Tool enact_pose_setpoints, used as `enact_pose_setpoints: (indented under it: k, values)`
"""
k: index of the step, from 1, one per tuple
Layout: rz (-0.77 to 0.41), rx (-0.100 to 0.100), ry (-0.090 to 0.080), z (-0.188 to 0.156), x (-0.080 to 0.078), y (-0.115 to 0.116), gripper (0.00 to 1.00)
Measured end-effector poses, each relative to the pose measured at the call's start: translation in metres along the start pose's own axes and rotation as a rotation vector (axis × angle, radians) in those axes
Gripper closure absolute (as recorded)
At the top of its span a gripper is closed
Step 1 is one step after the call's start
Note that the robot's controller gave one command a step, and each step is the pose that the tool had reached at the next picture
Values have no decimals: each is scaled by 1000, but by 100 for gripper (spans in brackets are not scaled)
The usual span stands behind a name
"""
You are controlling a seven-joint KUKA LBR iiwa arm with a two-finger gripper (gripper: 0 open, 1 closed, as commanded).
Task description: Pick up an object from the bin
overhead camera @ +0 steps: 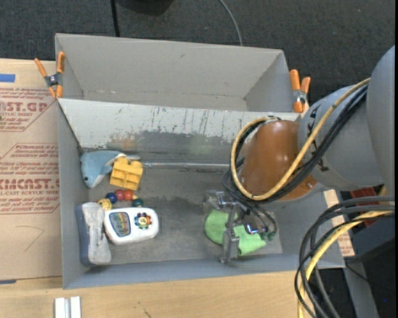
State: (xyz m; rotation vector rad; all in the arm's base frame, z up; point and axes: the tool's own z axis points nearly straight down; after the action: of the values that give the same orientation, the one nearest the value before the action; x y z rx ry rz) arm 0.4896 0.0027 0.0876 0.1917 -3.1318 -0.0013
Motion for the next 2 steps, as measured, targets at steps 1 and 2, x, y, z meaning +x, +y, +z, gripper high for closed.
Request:
enact_pose_setpoints:
  k: [1,2]
  values:
    - [-169,1,-10,10,-2,-21,0]
    - [-207,0,-10,11,-3,-27,0]
